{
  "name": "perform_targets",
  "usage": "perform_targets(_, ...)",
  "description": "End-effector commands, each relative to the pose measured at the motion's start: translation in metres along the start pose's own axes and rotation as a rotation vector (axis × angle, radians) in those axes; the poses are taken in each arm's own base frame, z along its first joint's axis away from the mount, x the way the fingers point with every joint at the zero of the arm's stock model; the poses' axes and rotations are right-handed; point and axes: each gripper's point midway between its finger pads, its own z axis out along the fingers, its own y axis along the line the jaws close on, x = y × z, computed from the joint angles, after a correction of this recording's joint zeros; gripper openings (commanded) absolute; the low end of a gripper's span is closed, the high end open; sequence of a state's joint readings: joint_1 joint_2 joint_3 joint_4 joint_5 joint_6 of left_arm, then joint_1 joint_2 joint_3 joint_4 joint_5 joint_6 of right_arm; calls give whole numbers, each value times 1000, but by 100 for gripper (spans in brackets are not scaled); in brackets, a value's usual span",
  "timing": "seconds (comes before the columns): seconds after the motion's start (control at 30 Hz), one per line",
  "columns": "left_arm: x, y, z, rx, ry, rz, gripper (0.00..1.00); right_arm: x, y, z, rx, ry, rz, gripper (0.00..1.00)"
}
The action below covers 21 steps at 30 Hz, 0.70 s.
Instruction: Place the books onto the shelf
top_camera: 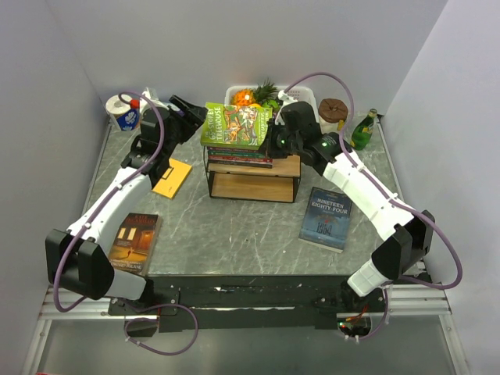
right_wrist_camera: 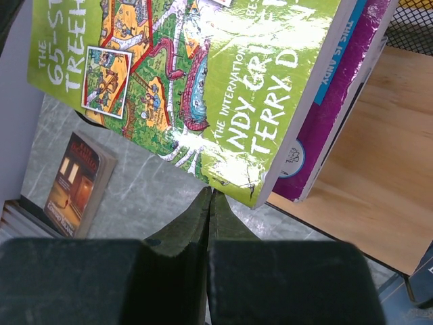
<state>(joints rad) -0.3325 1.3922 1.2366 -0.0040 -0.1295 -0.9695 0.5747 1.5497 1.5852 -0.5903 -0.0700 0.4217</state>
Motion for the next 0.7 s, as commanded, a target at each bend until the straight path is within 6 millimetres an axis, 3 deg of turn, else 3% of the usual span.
perform_targets(0.0, -18, -22, -11, 48, -27, 19, 76, -26, 10, -14, -40, -89, 3, 0)
perform_targets(0.17, -11, -22, -7, 57, 5, 13, 74, -33, 13, -23, -45, -104, -8, 0)
perform_targets(0.67, 10, -20, 5, 79, 88, 11, 60, -28, 10, -16, -32, -81, -8, 0)
